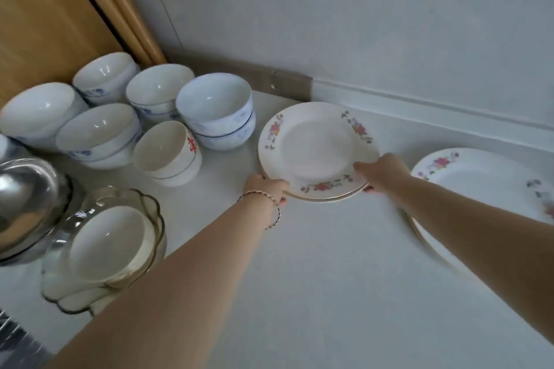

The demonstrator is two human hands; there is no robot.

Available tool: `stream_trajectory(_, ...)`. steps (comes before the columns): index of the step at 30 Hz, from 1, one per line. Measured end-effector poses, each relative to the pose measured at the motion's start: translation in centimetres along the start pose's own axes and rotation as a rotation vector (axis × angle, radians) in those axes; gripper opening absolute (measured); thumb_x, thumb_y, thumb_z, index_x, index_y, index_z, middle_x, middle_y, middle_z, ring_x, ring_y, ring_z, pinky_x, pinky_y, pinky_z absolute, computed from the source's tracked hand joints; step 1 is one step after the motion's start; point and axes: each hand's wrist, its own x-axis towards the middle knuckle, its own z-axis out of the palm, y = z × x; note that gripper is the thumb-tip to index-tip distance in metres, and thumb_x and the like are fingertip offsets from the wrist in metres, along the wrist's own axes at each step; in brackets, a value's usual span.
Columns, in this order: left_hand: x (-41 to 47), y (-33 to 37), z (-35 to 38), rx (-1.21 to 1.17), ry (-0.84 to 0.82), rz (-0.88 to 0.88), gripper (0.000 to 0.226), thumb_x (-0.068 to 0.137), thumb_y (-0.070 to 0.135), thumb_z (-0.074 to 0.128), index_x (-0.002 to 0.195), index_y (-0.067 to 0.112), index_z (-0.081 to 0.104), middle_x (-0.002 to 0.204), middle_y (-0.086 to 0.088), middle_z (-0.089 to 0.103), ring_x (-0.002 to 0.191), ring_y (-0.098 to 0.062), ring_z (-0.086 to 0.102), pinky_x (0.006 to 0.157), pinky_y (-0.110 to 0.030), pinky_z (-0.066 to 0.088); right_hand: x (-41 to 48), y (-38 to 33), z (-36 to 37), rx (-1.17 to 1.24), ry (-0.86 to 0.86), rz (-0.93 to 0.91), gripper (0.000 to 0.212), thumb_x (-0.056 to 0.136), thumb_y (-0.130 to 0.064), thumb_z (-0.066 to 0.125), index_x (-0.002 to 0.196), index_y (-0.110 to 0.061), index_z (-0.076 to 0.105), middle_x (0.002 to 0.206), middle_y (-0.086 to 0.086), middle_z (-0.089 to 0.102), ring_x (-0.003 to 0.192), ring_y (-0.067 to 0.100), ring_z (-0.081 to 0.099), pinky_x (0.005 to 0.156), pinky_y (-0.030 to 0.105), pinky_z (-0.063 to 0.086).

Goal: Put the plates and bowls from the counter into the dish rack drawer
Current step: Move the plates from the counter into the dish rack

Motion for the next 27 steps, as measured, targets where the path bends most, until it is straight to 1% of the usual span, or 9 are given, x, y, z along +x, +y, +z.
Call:
stream_trajectory(3, 1.2, 0.2, 0.2, -0.098, -0.014, -0.019, 0.038, 0.08, -0.017, 0.054, 0.115, -0.002, 0.052, 0.106, -0.019, 0.057, 0.092, -0.03, 0.055, 0.076, -0.036, 0.049, 0.7, 0.2, 0.5, 0.245, -0.043, 0.09, 0.035, 0.08, -0.01, 0.065, 0.112, 0.003, 0.059, 0.096, 0.015, 0.063, 0.076, 0.028, 0.064, 0.053, 0.032, 0.058)
stream_trajectory(7, 0.9, -0.1, 0.1, -0.108, -0.005, -0.041, 0.044, 0.078, -0.023, 0.053, 0.119, -0.007, 0.052, 0.117, -0.025, 0.061, 0.098, -0.036, 0.06, 0.076, -0.04, 0.051, 0.2, 1.1, 0.6, 0.266, -0.018, 0.084, 0.036, 0.079, -0.011, 0.067, 0.112, 0.003, 0.061, 0.093, 0.013, 0.062, 0.072, 0.027, 0.064, 0.066, 0.033, 0.06)
stream_trajectory(10, -0.9, -1.2, -1.0, -0.081, 0.012, -0.091, 0.045, 0.077, -0.023, 0.054, 0.118, -0.006, 0.052, 0.114, -0.024, 0.063, 0.088, -0.033, 0.061, 0.071, -0.039, 0.053, -2.2, 2.7, 0.9, 0.222, 0.015, 0.059, 0.034, 0.078, -0.011, 0.065, 0.111, -0.001, 0.063, 0.091, 0.01, 0.063, 0.083, 0.029, 0.065, 0.078, 0.037, 0.057)
stream_trajectory(14, -5.3, -3.3, -4.9, -0.077, -0.083, -0.152, 0.042, 0.076, -0.021, 0.056, 0.115, -0.005, 0.054, 0.085, -0.015, 0.066, 0.071, -0.022, 0.065, 0.05, -0.031, 0.056, -7.5, 4.7, 1.0, 0.319, -0.012, 0.011, 0.021, 0.078, -0.007, 0.065, 0.099, -0.005, 0.066, 0.085, 0.006, 0.065, 0.078, 0.024, 0.064, 0.078, 0.037, 0.057)
stream_trajectory(16, -8.2, -4.6, -7.6, -0.067, -0.14, -0.171, 0.045, 0.075, -0.02, 0.058, 0.116, -0.003, 0.053, 0.086, -0.014, 0.067, 0.071, -0.02, 0.066, 0.044, -0.026, 0.056, -11.2, 5.6, 1.2, 0.337, -0.039, -0.035, 0.005, 0.079, -0.005, 0.064, 0.082, -0.009, 0.064, 0.086, 0.007, 0.066, 0.081, 0.025, 0.063, 0.081, 0.041, 0.056)
stream_trajectory(18, -11.3, -6.2, -10.6, -0.042, -0.179, -0.153, 0.051, 0.073, -0.019, 0.059, 0.12, -0.001, 0.051, 0.095, -0.015, 0.068, 0.074, -0.02, 0.067, 0.048, -0.026, 0.055, -15.4, 6.5, 1.6, 0.329, -0.046, -0.1, 0.013, 0.08, -0.005, 0.063, 0.074, -0.016, 0.06, 0.082, 0.005, 0.065, 0.079, 0.024, 0.062, 0.081, 0.042, 0.056)
stream_trajectory(20, -14.3, -8.0, -13.8, -0.039, -0.184, -0.114, 0.055, 0.072, -0.02, 0.06, 0.12, 0.002, 0.045, 0.103, -0.016, 0.066, 0.076, -0.021, 0.066, 0.052, -0.026, 0.054, -20.2, 7.5, 2.3, 0.312, -0.033, -0.167, 0.008, 0.08, -0.006, 0.065, 0.085, -0.012, 0.063, 0.079, 0.002, 0.066, 0.07, 0.016, 0.061, 0.071, 0.035, 0.056)
stream_trajectory(22, -17.2, -9.6, -17.1, -0.051, -0.181, -0.078, 0.057, 0.072, -0.022, 0.06, 0.119, 0.005, 0.04, 0.104, -0.017, 0.062, 0.078, -0.023, 0.065, 0.049, -0.026, 0.055, -25.0, 8.4, 3.3, 0.334, -0.021, -0.2, 0.019, 0.08, -0.005, 0.065, 0.099, -0.008, 0.062, 0.077, -0.002, 0.066, 0.065, 0.01, 0.06, 0.063, 0.026, 0.055)
stream_trajectory(27, -23.5, -13.1, -25.7, 0.053, -0.134, -0.002, 0.052, 0.068, -0.025, 0.061, 0.101, 0.011, 0.042, 0.098, -0.003, 0.05, 0.088, -0.024, 0.058, 0.043, -0.025, 0.055, -35.7, 10.7, 7.6, 0.395, -0.081, -0.154, 0.03, 0.082, -0.008, 0.067, 0.109, -0.013, 0.054, 0.086, -0.003, 0.065, 0.081, 0.02, 0.065, 0.077, 0.04, 0.057)
